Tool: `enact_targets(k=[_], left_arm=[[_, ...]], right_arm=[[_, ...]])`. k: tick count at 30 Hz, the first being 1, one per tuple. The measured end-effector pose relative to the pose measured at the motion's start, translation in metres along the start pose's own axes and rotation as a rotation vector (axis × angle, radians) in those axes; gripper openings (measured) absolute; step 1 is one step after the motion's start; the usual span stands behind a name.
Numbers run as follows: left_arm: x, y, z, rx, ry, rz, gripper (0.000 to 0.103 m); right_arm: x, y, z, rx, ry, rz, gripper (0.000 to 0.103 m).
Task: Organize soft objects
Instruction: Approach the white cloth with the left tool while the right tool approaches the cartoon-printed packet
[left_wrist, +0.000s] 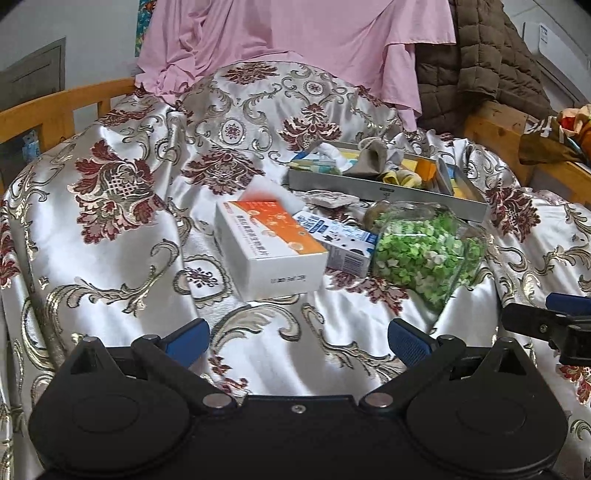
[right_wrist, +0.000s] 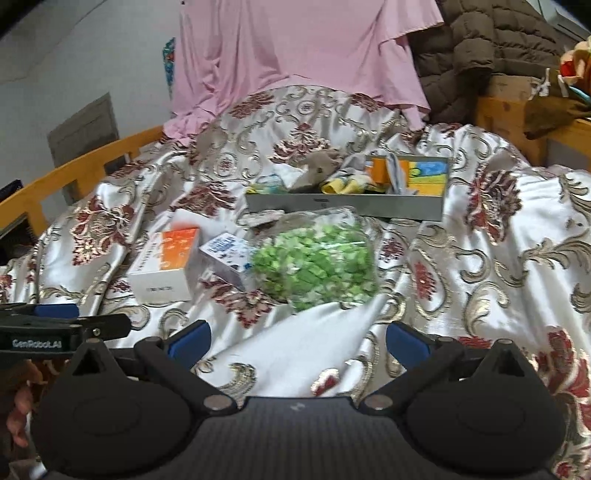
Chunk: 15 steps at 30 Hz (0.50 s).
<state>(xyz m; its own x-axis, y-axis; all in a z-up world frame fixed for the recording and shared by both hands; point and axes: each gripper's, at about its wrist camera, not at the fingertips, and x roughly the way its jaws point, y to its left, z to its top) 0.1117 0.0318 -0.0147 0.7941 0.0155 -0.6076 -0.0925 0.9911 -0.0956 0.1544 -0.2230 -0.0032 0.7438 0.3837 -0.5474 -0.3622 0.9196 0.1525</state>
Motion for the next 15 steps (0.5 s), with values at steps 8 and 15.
enact_targets(k=[8, 15], left_arm=[[0.0, 0.008, 0.016, 0.012, -0.037, 0.015, 0.102], [0.003, 0.013, 0.029, 0.033, -0.043, 0.049, 0.102]], right_arm=[[0.0, 0.005, 0.0, 0.011, -0.05, 0.08, 0.103], [0.001, 0.009, 0.0, 0.004, -0.075, 0.091, 0.103]])
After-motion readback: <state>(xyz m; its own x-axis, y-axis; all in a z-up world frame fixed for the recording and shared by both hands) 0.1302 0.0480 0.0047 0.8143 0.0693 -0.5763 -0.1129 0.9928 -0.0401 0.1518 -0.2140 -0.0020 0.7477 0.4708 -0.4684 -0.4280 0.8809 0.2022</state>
